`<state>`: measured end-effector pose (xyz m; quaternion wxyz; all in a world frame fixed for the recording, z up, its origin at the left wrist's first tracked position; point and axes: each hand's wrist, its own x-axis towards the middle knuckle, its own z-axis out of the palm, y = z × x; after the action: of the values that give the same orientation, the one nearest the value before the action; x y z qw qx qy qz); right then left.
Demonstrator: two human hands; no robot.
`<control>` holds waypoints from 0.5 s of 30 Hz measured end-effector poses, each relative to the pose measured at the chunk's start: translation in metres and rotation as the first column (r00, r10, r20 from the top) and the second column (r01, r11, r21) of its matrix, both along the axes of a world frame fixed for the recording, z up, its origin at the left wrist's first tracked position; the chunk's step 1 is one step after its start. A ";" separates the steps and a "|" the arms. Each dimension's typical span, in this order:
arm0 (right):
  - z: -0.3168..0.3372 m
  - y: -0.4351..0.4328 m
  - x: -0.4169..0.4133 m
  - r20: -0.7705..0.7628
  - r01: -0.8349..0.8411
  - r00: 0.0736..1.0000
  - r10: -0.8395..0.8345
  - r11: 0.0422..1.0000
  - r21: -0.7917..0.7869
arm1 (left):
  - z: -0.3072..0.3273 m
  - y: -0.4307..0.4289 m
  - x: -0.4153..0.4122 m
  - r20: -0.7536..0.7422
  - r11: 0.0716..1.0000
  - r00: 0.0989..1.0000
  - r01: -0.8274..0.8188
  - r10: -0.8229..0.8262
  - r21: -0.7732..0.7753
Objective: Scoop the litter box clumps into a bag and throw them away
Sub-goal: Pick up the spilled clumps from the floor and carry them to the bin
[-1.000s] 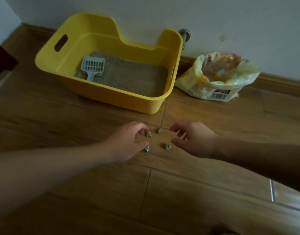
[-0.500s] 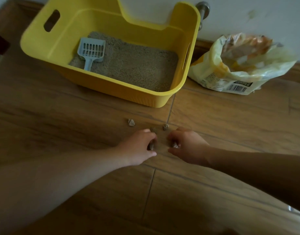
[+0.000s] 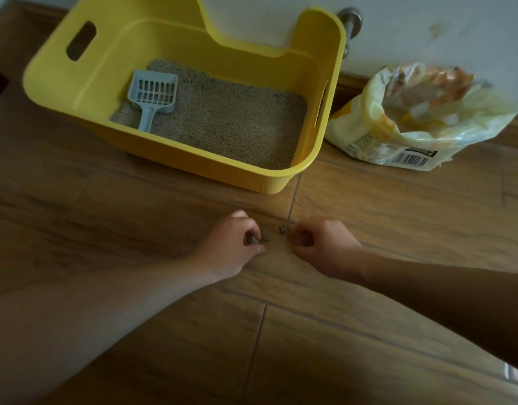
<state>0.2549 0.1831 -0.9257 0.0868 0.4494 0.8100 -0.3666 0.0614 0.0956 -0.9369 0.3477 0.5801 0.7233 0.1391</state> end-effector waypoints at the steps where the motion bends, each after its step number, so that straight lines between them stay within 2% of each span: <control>1: 0.000 0.004 -0.003 -0.021 0.044 0.999 -0.044 0.999 -0.001 | 0.001 0.003 -0.001 0.008 0.999 0.999 -0.033 0.033 0.009; 5: -0.003 0.015 -0.013 -0.085 0.122 0.989 -0.123 0.992 -0.023 | -0.001 0.014 0.002 0.050 0.996 0.995 -0.091 0.092 -0.017; 8: -0.009 0.016 -0.017 -0.072 0.126 0.989 -0.127 0.992 -0.021 | -0.008 0.018 0.005 0.010 0.997 0.998 -0.069 0.069 -0.034; 15: -0.016 0.019 -0.024 -0.023 -0.020 1.000 0.020 0.999 0.028 | -0.014 0.020 0.007 0.006 1.000 1.000 -0.031 0.031 0.005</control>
<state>0.2312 0.2018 -0.9415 0.0749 0.4382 0.8203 -0.3597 0.0682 0.1156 -0.9508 0.3459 0.5694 0.7309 0.1481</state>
